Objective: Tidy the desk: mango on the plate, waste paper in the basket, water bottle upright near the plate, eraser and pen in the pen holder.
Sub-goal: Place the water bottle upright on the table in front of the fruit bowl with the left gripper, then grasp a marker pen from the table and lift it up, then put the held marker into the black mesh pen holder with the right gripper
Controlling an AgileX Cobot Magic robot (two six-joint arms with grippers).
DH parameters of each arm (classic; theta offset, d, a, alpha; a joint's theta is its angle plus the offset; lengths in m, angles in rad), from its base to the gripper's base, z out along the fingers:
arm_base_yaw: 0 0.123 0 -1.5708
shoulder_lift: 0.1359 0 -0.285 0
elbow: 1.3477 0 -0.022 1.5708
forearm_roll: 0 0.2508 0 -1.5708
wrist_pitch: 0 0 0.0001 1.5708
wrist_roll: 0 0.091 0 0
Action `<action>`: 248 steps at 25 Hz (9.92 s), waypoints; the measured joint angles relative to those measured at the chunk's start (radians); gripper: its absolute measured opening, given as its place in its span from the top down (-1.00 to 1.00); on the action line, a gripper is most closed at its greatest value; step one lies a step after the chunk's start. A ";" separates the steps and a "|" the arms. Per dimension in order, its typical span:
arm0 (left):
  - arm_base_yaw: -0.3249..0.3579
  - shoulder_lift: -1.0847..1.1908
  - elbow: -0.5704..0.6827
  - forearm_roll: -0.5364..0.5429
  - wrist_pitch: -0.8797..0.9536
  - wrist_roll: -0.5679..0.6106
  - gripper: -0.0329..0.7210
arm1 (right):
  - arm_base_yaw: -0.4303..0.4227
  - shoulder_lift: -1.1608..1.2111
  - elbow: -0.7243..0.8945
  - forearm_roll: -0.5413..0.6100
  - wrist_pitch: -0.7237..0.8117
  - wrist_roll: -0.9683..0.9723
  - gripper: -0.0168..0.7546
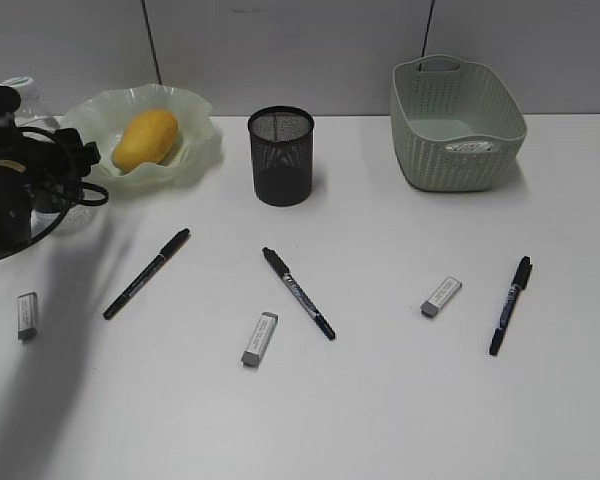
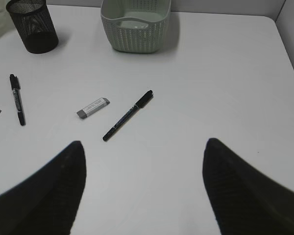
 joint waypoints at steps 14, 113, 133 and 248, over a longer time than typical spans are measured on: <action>0.000 -0.028 -0.001 0.001 0.147 0.000 -0.83 | 0.000 0.000 0.000 -0.008 -0.005 0.000 -0.56; 0.119 -1.972 0.300 0.491 2.015 -0.046 -0.50 | 0.000 0.014 0.000 0.004 0.092 0.060 -0.56; 0.119 -1.973 0.351 0.506 1.956 -0.046 -0.50 | 0.000 0.999 -0.122 -0.008 -0.163 0.256 -0.54; 0.119 -1.973 0.351 0.506 1.956 -0.046 -0.35 | 0.318 1.909 -1.184 0.181 -0.696 0.018 0.58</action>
